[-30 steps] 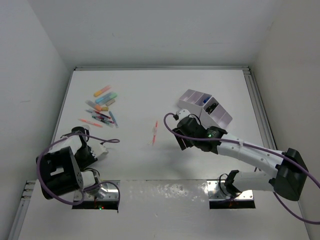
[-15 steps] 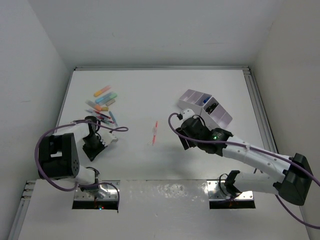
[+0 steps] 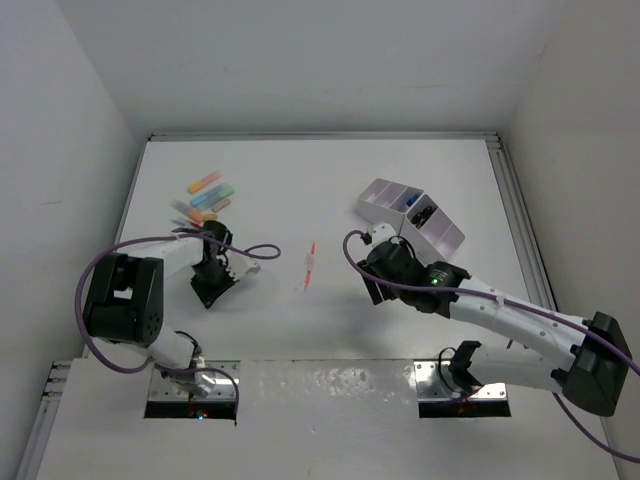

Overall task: Sort the stationery into containers
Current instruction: Move the pen to the center of the board.

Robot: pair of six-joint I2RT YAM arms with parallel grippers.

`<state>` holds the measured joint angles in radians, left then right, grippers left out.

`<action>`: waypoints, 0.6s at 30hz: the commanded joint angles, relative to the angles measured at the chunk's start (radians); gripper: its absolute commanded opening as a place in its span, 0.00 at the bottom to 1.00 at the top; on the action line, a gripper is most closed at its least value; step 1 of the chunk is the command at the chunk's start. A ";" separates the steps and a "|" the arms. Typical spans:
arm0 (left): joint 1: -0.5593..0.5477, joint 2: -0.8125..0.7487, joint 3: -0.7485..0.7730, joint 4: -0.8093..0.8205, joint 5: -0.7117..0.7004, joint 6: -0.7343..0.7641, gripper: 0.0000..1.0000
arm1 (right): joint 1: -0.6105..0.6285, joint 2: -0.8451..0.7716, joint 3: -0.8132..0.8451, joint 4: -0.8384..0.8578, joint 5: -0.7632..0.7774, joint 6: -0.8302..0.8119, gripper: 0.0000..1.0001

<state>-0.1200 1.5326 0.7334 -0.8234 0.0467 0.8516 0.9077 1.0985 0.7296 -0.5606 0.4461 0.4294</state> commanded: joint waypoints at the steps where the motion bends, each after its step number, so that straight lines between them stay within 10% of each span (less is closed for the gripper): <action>1: -0.023 0.038 -0.052 0.133 0.056 -0.014 0.00 | 0.007 -0.008 0.008 0.016 0.016 0.014 0.65; 7: -0.015 -0.064 -0.069 0.080 0.044 0.003 0.00 | 0.007 0.006 0.011 0.031 0.008 -0.001 0.65; 12: 0.031 -0.161 -0.040 0.026 0.071 -0.029 0.36 | 0.007 0.026 0.014 0.053 -0.003 -0.014 0.66; 18: 0.063 -0.235 0.040 -0.026 0.096 -0.118 0.40 | 0.007 0.024 -0.007 0.096 -0.015 -0.015 0.65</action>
<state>-0.0700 1.3521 0.7086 -0.8310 0.1001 0.7860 0.9077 1.1271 0.7292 -0.5247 0.4374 0.4213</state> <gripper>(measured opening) 0.399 0.655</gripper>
